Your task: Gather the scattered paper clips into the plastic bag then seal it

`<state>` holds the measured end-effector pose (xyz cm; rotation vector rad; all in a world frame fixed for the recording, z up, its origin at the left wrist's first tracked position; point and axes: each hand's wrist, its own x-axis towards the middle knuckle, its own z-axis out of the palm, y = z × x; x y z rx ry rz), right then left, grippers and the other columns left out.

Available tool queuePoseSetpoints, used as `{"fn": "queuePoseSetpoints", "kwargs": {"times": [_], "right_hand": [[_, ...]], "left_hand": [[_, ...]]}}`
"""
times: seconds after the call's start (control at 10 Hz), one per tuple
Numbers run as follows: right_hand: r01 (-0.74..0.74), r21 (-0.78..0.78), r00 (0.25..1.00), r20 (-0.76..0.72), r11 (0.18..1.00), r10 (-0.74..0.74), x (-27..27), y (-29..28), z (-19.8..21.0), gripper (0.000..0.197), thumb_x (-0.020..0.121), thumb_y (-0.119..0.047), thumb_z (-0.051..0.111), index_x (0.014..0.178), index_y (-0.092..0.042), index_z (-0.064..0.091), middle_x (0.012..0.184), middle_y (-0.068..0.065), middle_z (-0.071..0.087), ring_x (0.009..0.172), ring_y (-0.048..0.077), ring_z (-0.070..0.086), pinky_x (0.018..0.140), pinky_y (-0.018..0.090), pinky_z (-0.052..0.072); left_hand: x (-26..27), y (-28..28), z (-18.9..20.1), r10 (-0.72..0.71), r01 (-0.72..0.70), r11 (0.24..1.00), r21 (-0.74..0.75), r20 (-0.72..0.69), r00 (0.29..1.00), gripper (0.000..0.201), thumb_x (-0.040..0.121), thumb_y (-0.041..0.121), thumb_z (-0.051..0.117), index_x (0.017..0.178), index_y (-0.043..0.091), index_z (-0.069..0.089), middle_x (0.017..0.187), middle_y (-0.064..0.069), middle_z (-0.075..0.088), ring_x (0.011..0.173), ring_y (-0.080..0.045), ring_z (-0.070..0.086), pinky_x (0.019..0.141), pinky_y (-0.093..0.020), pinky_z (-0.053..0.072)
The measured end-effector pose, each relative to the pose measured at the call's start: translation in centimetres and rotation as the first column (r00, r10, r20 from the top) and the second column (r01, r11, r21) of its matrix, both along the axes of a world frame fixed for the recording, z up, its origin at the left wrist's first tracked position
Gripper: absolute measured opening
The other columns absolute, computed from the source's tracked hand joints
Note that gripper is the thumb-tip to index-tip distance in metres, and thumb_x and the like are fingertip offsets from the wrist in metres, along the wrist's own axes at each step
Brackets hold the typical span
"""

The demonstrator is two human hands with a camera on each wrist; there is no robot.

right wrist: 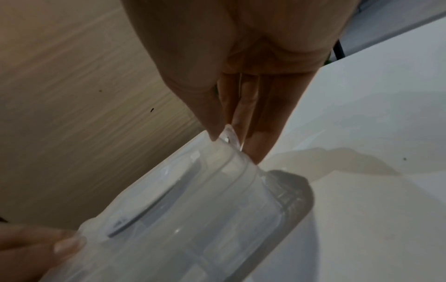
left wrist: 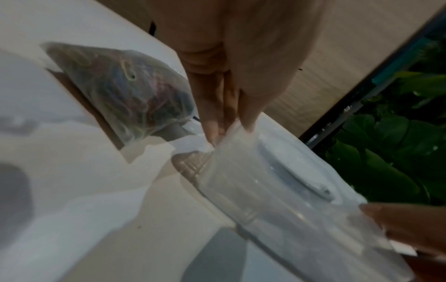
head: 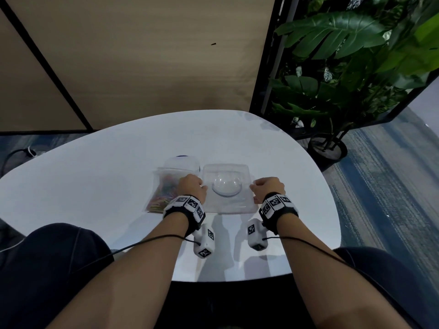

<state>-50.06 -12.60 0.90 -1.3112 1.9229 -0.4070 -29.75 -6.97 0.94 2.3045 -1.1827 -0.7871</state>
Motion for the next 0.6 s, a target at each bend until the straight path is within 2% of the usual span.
{"fn": "queuePoseSetpoints", "kwargs": {"times": [0.1,0.2,0.3,0.4,0.5,0.6], "right_hand": [[-0.045,-0.018,0.992,-0.117,0.999,0.042,0.4,0.4,1.6,0.016,0.080,-0.022,0.069,0.092,-0.017,0.077,0.089,0.005,0.075,0.084,0.026,0.071,0.072,0.022,0.053],[-0.137,-0.008,0.968,-0.214,0.991,0.132,0.6,0.2,2.1,0.012,0.083,-0.016,0.066,0.085,-0.010,0.076,0.085,0.009,0.071,0.074,0.028,0.064,0.067,0.025,0.052],[-0.269,0.040,0.897,-0.353,0.962,0.266,1.0,-0.9,2.1,0.009,0.084,-0.016,0.064,0.079,-0.009,0.066,0.088,0.009,0.068,0.078,0.026,0.065,0.062,0.026,0.050],[-0.359,0.086,0.817,-0.452,0.929,0.358,1.0,-2.5,2.7,0.014,0.083,-0.018,0.067,0.079,-0.011,0.055,0.090,0.007,0.064,0.089,0.026,0.067,0.065,0.028,0.050],[-0.388,0.254,0.738,-0.491,0.886,0.463,1.2,-4.7,3.5,0.023,0.079,-0.021,0.070,0.071,-0.011,0.051,0.091,0.005,0.066,0.079,0.025,0.061,0.063,0.029,0.048],[-0.429,0.335,0.735,-0.411,0.839,0.539,3.0,-9.2,7.0,0.029,0.080,-0.033,0.073,0.084,-0.008,0.060,0.100,0.004,0.068,0.085,0.026,0.062,0.068,0.031,0.049]], "left_hand": [[-0.5,0.7,0.3,0.014,-0.014,1.000,-0.016,-0.002,1.000,0.032,0.090,0.020,0.071,0.116,0.001,0.073,0.118,-0.018,0.074,0.113,-0.033,0.067,0.099,-0.034,0.053],[-0.4,1.0,0.6,0.039,-0.041,0.999,-0.022,-0.060,0.997,0.038,0.089,0.020,0.074,0.121,0.001,0.070,0.125,-0.017,0.071,0.118,-0.031,0.066,0.105,-0.033,0.051],[0.0,0.3,0.3,0.058,-0.057,0.998,0.011,-0.116,0.992,0.039,0.087,0.023,0.075,0.120,0.003,0.071,0.117,-0.015,0.075,0.111,-0.029,0.071,0.101,-0.036,0.054],[1.2,-1.1,0.0,0.079,-0.068,0.996,0.063,-0.185,0.980,0.030,0.083,0.022,0.079,0.109,0.007,0.073,0.092,-0.014,0.079,0.078,-0.024,0.075,0.081,-0.032,0.061],[2.7,-2.7,-0.5,0.047,-0.014,0.991,0.134,-0.252,0.967,0.022,0.079,0.019,0.081,0.094,0.007,0.072,0.074,-0.011,0.079,0.054,-0.018,0.070,0.063,-0.027,0.061],[4.1,-4.3,0.5,-0.021,0.060,0.978,0.201,-0.189,0.982,0.031,0.079,0.027,0.079,0.107,0.016,0.071,0.088,-0.008,0.079,0.073,-0.020,0.076,0.076,-0.030,0.062]]}}
